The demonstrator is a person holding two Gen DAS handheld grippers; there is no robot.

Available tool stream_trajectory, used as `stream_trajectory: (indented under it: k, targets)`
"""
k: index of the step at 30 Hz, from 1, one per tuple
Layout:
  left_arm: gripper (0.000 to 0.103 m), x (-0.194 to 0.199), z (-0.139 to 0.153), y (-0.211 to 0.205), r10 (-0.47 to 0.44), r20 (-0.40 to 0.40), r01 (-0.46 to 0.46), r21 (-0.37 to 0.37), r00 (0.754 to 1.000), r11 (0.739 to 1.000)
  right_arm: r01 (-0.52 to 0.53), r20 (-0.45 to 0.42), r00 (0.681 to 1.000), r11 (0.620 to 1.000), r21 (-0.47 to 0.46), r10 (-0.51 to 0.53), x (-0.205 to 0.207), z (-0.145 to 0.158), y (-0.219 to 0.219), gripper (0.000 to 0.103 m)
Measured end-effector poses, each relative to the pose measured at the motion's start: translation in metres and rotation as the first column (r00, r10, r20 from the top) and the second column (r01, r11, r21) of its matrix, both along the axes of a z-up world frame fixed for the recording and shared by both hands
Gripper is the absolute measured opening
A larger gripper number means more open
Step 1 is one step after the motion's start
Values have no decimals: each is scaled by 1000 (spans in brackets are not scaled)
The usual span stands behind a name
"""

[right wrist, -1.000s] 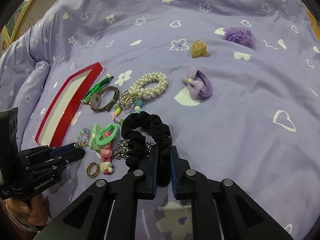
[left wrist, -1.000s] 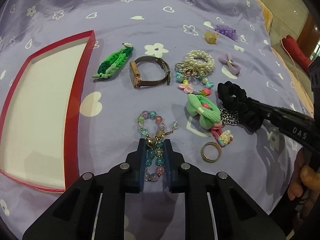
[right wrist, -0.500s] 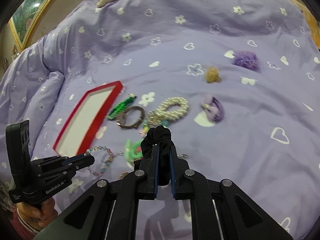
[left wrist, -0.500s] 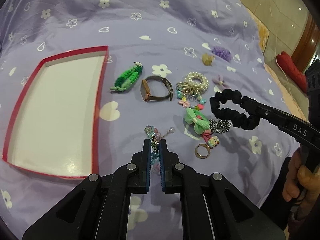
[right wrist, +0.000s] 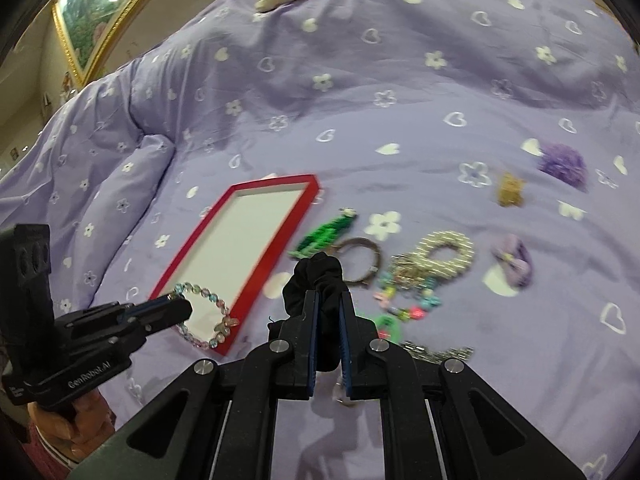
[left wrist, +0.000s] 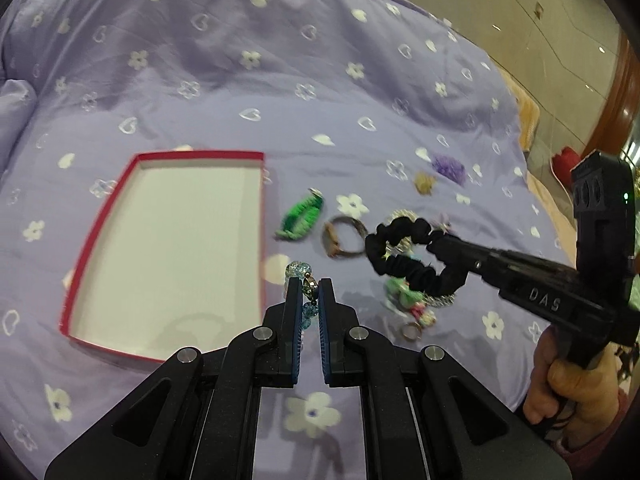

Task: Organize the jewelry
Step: 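Carry both items into the tray and open both tools to release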

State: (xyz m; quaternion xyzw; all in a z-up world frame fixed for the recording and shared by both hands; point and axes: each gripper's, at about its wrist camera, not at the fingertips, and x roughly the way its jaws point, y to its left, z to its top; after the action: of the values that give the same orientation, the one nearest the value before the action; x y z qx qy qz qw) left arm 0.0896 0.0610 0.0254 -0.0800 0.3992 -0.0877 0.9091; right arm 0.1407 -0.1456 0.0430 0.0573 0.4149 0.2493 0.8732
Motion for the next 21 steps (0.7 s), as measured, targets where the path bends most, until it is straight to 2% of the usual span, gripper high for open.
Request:
stream_trajectory:
  k: [11, 21]
  targets:
    - [6, 17, -7, 77, 157, -11, -157, 7, 988, 988, -148, -23, 989, 988, 54, 149, 18, -7, 85, 9]
    - [6, 27, -54, 129, 256, -118, -259, -15, 959, 966, -267, -120, 955, 962, 57, 272, 28, -43, 153, 9]
